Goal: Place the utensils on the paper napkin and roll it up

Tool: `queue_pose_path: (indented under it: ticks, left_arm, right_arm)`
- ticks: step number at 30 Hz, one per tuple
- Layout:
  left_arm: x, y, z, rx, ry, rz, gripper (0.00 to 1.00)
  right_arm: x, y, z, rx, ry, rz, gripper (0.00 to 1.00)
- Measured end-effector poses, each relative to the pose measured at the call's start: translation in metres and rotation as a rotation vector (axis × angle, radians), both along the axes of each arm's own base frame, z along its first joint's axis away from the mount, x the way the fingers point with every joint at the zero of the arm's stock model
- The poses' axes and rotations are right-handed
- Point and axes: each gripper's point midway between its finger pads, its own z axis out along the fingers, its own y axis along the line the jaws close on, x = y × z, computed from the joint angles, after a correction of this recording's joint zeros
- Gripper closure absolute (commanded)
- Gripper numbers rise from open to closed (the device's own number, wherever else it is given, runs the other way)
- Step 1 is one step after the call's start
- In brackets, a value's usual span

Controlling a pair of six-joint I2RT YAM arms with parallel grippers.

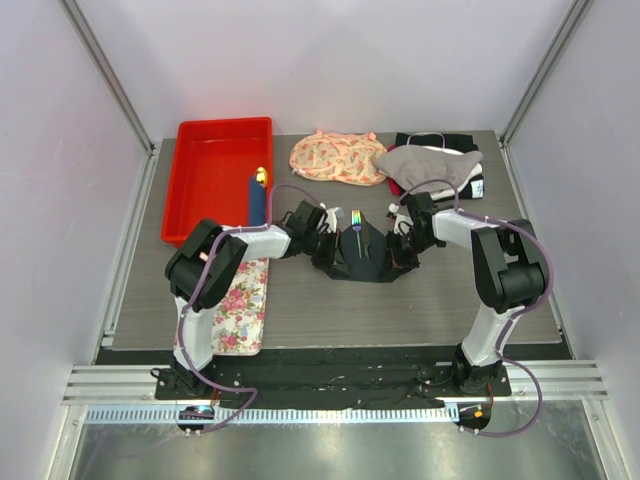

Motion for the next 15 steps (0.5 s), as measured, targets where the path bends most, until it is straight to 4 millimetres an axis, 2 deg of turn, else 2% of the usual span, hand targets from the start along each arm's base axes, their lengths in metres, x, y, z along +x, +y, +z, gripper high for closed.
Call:
queue_pose_path:
  ticks: [7, 15]
  left_arm:
    - [0.000, 0.000, 0.000, 0.000, 0.002, 0.001, 0.98]
    - [0.000, 0.000, 0.000, -0.001, 0.002, 0.002, 0.99]
  right_arm:
    - [-0.001, -0.007, 0.005, -0.033, -0.033, 0.027, 0.94]
    - [0.004, 0.012, 0.031, 0.071, -0.076, 0.042, 0.93]
